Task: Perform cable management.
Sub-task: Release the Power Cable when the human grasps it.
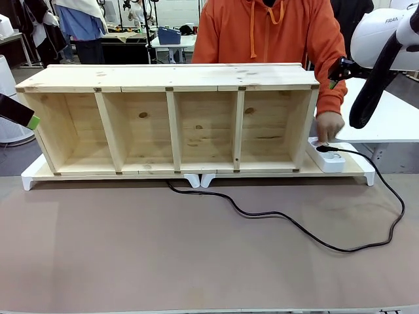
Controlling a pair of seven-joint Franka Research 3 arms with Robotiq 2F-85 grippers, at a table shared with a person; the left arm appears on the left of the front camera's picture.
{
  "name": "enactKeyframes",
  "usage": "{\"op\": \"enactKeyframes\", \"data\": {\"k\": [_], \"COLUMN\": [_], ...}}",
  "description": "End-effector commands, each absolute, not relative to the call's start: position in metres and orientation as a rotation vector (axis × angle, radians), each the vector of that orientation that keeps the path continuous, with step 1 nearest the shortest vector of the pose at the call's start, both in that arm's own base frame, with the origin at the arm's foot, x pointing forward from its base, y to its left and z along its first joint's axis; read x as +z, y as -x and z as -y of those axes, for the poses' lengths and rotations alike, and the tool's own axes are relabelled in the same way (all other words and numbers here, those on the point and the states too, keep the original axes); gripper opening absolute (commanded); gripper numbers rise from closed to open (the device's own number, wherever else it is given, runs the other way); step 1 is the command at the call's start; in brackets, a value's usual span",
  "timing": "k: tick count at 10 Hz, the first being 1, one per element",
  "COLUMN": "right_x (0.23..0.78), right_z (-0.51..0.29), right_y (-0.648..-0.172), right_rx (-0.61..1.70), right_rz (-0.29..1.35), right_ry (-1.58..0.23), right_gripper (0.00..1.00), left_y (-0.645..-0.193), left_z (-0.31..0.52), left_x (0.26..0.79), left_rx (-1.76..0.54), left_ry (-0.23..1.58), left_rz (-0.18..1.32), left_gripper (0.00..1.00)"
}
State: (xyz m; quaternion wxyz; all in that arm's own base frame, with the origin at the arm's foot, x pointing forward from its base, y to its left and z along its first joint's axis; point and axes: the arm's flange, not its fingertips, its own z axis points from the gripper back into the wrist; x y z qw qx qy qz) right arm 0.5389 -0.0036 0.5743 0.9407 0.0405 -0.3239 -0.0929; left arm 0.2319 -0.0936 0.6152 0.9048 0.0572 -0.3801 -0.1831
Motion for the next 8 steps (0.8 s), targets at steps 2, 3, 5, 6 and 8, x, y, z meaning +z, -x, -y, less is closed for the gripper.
{"op": "enactKeyframes", "data": {"k": [2, 3, 5, 6, 8], "right_x": [0.5736, 0.5736, 0.5736, 0.5736, 0.5736], "right_z": [0.0035, 0.0035, 0.0035, 0.0035, 0.0035], "right_y": [-0.5388, -0.5388, -0.5388, -0.5388, -0.5388], "right_rx": [-0.195, -0.195, -0.195, -0.195, -0.195], "right_rz": [0.656, 0.656, 0.656, 0.656, 0.656], "right_ry": [-0.085, -0.085, -0.085, -0.085, -0.085], "right_gripper": [0.99, 0.99, 0.99, 0.99, 0.99], "left_y": [-0.2338, -0.2338, -0.2338, -0.2338, -0.2338], "left_z": [0.0935, 0.0935, 0.0935, 0.0935, 0.0935], "left_x": [0.6157, 0.6157, 0.6157, 0.6157, 0.6157], "left_rx": [-0.381, -0.381, -0.381, -0.381, -0.381], "left_ry": [-0.121, -0.121, -0.121, -0.121, -0.121], "left_rz": [0.793, 0.793, 0.793, 0.793, 0.793], "left_gripper": [1.00, 1.00, 1.00, 1.00, 1.00]}}
